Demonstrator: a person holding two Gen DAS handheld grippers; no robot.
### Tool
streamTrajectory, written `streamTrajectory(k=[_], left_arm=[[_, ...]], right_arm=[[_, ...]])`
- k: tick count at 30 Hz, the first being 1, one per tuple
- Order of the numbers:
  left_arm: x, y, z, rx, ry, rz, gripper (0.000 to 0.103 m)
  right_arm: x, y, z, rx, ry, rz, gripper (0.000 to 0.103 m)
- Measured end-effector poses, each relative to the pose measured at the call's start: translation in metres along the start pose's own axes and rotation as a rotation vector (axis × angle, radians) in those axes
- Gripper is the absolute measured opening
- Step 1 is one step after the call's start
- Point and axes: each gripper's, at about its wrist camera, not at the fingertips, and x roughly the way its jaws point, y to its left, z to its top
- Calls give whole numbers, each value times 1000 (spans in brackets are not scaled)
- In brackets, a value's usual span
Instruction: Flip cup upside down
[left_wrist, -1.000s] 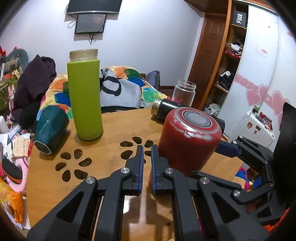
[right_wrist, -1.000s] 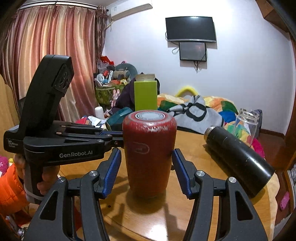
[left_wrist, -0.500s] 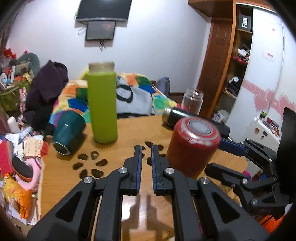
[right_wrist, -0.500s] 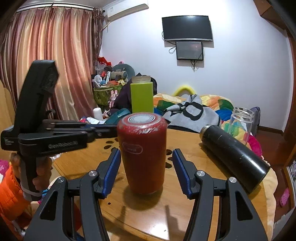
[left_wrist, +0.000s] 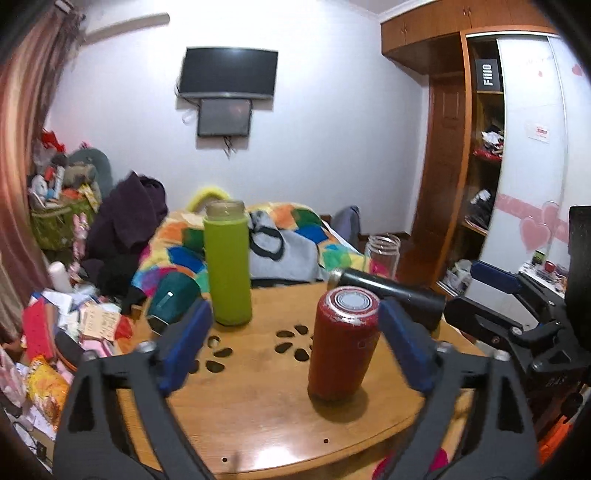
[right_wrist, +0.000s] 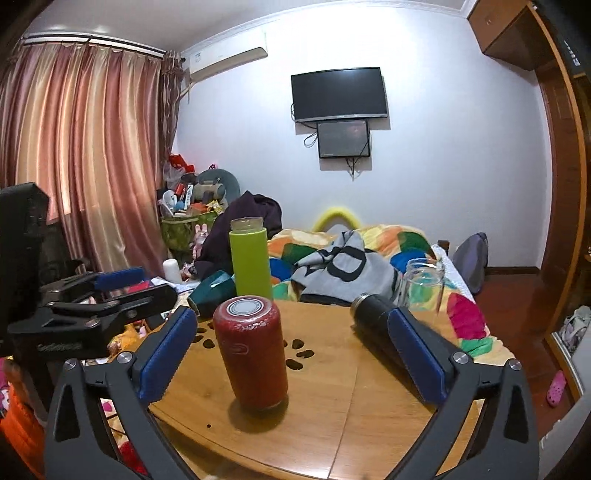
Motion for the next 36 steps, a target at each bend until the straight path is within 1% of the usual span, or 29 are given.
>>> streamTrajectory(k=[4, 8, 14, 24, 36], left_arm=[[-8, -6, -2, 15, -26, 13, 102], [-13, -12, -6, 26, -53, 51, 103], [-14, -18, -9, 30, -70, 65, 103], [-15, -21, -12, 45, -85, 105, 103], [-15, -22, -14, 47, -86, 109, 103]], right_arm=[[-3, -5, 0, 18, -4, -21, 103], [-7, -8, 0, 25, -10, -39, 103], [-19, -9, -1, 15, -35, -67, 103], [-23, -13, 0, 40, -40, -65, 103], [-23, -12, 0, 50, -39, -62, 103]])
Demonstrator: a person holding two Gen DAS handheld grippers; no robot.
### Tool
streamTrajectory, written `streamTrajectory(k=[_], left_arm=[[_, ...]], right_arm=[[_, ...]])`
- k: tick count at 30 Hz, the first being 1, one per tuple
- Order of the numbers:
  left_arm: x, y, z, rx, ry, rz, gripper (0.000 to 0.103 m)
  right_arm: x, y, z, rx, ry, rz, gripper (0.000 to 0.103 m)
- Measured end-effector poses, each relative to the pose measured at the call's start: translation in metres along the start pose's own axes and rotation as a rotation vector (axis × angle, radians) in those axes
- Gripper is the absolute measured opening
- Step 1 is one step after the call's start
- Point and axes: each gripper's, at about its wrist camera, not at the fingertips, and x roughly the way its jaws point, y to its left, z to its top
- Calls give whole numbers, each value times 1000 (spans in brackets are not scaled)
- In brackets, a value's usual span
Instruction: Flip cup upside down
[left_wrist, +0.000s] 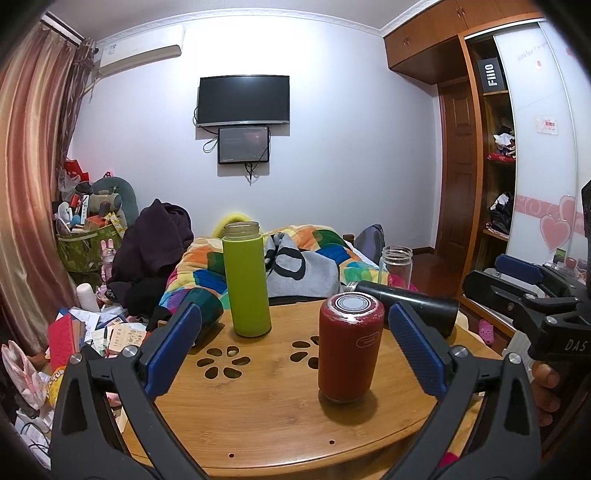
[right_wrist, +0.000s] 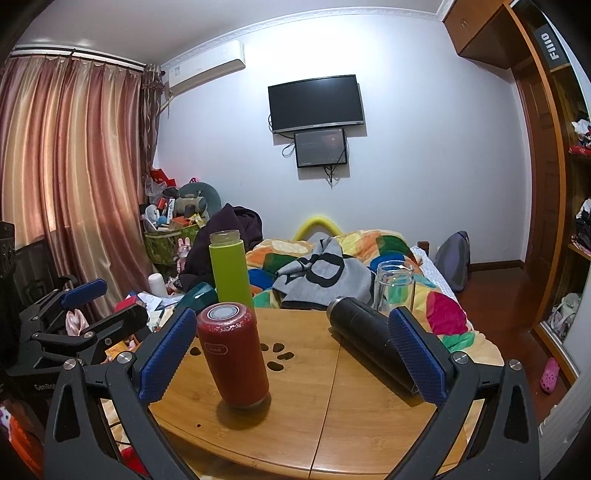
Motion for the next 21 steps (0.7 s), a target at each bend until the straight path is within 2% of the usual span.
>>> streamTrajectory(k=[21], left_arm=[[-3, 0, 3, -9, -11, 7, 103]], right_arm=[[-2, 4, 0, -11, -2, 6, 103]])
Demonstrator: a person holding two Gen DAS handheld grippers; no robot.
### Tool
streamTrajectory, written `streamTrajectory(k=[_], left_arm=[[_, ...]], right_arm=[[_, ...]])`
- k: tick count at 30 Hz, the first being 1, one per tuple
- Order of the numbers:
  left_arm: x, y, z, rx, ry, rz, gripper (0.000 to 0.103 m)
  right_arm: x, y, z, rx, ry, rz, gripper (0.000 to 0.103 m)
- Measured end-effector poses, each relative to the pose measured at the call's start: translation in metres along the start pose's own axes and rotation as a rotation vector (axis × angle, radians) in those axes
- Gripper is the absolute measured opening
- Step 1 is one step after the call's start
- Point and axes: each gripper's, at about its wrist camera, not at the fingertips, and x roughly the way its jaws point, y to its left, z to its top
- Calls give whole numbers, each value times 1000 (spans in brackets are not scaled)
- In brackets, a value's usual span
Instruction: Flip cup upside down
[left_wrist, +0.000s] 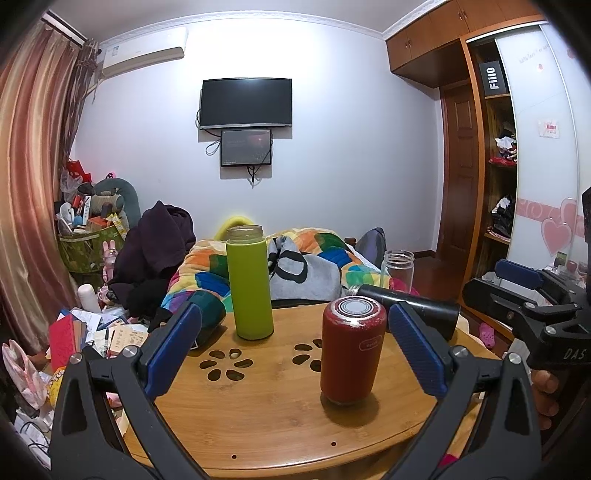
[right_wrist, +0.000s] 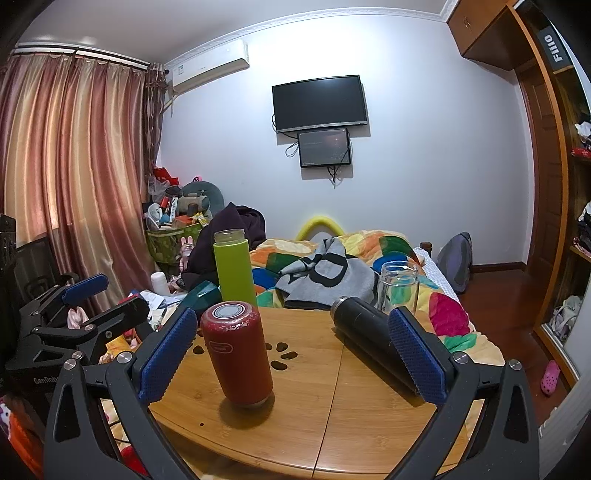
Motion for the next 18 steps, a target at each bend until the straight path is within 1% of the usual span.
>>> streamTrajectory(k=[9, 18], left_arm=[[-1, 0, 1, 3, 0, -2, 103], [-1, 0, 3, 1, 1, -5, 103]], right_arm=[[-4, 6, -2, -27, -8, 0, 103], [-4, 6, -1, -28, -9, 2, 103]])
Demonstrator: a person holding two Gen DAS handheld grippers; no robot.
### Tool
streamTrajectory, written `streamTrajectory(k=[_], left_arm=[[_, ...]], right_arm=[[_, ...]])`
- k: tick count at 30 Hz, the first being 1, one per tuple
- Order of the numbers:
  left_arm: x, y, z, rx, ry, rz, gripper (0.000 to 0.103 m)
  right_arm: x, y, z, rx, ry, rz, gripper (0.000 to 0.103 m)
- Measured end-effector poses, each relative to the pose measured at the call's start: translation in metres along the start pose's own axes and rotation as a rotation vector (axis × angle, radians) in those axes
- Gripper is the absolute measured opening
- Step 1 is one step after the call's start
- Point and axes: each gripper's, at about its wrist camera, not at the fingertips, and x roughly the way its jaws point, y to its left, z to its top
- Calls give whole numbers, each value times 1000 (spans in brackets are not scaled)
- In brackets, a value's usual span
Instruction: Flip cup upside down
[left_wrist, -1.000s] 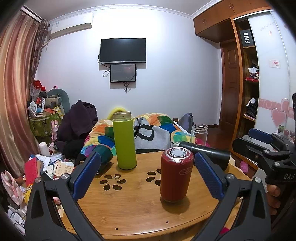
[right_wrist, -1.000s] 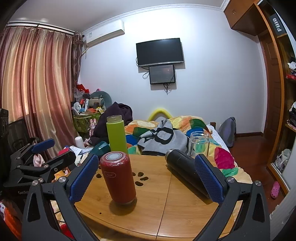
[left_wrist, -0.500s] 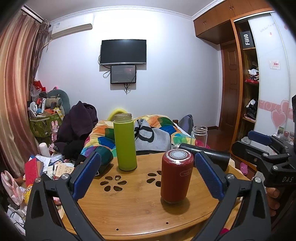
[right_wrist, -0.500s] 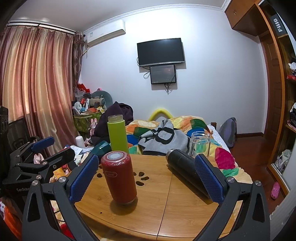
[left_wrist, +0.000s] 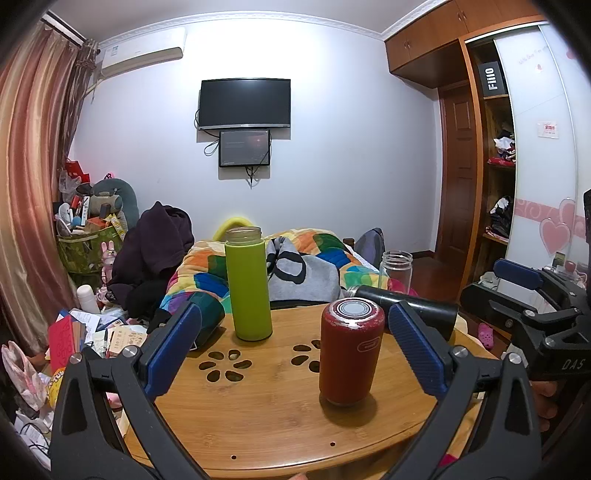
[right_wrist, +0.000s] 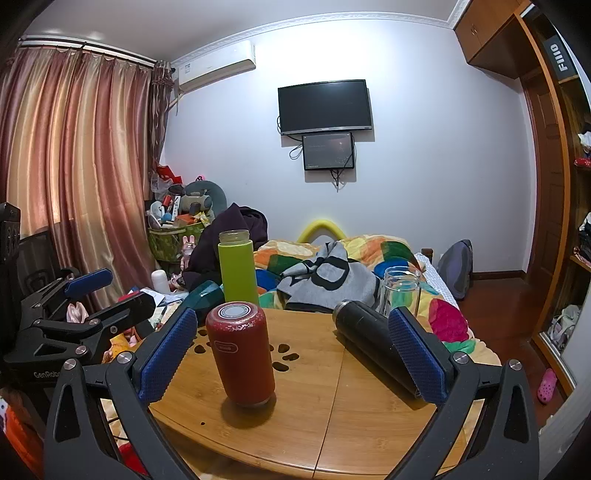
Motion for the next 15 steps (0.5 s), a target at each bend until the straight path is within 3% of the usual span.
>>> streamTrajectory(k=[15], left_arm=[[1, 0, -1, -2, 9, -11, 103]], right_arm=[[0, 0, 1, 0, 2, 0, 103]])
